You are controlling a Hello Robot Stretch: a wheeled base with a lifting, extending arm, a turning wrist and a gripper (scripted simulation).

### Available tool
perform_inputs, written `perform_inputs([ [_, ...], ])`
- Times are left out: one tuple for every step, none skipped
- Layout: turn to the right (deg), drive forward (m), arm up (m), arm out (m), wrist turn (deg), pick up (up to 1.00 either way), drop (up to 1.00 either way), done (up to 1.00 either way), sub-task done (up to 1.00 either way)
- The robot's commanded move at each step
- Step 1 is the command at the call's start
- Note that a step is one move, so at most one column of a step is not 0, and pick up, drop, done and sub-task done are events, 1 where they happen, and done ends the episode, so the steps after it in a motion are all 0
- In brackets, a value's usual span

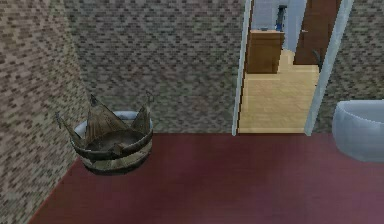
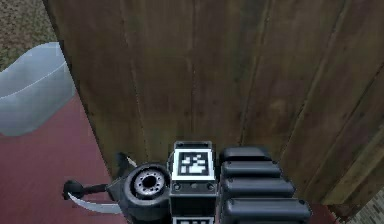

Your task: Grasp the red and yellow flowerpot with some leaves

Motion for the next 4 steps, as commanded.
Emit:
perform_inputs([
  [0.0,0.0,0.0,0.0,45.0,0.0,0.0,0.0,0.0],
  [0.0,0.0,0.0,0.0,3.0,0.0,0.0,0.0,0.0],
  [0.0,0.0,0.0,0.0,30.0,0.0,0.0,0.0,0.0],
  [0.0,0.0,-0.5,0.0,0.0,0.0,0.0,0.0,0.0],
])
